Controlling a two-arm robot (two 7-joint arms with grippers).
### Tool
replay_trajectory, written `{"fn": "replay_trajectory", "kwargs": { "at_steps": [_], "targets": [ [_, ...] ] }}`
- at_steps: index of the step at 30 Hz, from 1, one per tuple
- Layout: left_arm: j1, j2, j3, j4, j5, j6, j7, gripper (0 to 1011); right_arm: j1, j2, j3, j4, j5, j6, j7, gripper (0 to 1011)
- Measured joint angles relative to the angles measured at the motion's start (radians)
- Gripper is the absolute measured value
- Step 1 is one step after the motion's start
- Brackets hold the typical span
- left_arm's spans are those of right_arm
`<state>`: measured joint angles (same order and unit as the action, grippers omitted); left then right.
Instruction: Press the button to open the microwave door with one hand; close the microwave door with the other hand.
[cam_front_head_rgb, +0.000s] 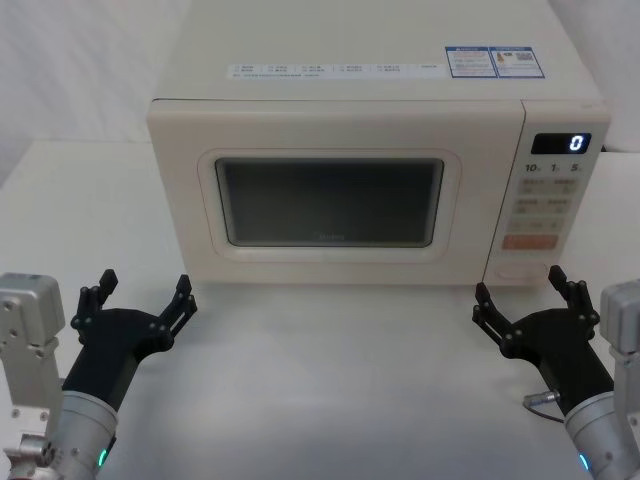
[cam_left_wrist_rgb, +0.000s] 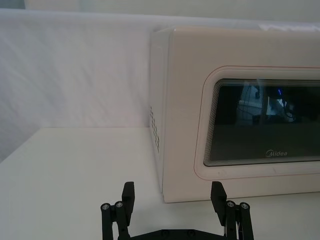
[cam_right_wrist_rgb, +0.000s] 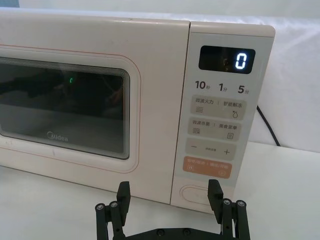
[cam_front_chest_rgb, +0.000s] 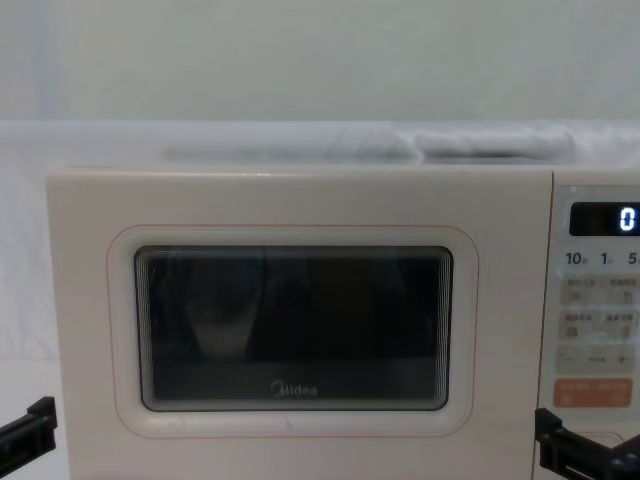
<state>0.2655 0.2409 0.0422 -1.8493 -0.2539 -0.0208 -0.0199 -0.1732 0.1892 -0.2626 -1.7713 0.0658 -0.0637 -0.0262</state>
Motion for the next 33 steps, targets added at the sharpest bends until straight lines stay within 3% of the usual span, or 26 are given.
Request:
{"fn": "replay_trajectory", "kwargs": {
  "at_steps": [33],
  "targets": [
    [0.000, 0.000, 0.000, 0.000, 0.000, 0.000, 0.000, 1001, 0.000, 0.000, 0.000, 0.000, 0.000, 0.000, 0.000, 1002]
  ]
}}
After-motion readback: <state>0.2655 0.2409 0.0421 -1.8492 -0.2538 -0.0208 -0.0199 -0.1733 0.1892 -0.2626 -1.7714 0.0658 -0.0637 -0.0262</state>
